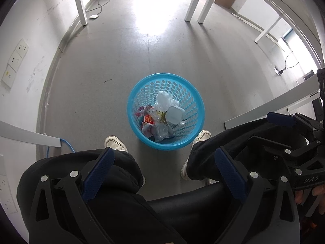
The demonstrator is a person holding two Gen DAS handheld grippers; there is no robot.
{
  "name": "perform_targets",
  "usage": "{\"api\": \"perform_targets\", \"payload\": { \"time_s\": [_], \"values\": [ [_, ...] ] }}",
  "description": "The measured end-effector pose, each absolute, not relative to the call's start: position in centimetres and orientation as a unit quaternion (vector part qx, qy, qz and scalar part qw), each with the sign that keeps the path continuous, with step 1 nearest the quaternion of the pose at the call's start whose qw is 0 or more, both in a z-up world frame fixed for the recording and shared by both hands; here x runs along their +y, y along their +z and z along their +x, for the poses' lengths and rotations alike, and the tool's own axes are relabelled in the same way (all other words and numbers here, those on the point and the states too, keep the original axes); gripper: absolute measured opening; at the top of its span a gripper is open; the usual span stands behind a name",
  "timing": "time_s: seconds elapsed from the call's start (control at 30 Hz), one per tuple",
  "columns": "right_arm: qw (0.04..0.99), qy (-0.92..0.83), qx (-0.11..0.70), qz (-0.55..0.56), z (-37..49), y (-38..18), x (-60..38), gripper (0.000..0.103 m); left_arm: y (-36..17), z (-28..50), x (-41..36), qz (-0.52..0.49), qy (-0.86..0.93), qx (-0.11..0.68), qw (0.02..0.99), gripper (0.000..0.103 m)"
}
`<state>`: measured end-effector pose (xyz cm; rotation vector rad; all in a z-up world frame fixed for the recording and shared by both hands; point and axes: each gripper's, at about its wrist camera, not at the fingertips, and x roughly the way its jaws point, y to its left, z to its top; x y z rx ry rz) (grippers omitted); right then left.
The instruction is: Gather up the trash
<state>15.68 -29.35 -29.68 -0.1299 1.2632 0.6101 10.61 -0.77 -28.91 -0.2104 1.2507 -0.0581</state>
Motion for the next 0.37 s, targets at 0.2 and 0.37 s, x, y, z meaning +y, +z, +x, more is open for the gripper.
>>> {"api": "perform_targets", "payload": {
  "time_s": [0.2, 0.37],
  "values": [
    [0.762, 0.280, 0.581, -0.059, 15.72, -29.68, -29.36, 0.094, -28.89, 10.65, -0.56, -0.103, -0.020, 0.580, 0.808, 0.097],
    [0.761, 0.281, 0.582, -0.059, 15.76, -29.68, -29.38, 0.094, -28.84, 10.79, -0.40, -0.109, -0.021, 0.580, 0.807, 0.097]
  ]
}}
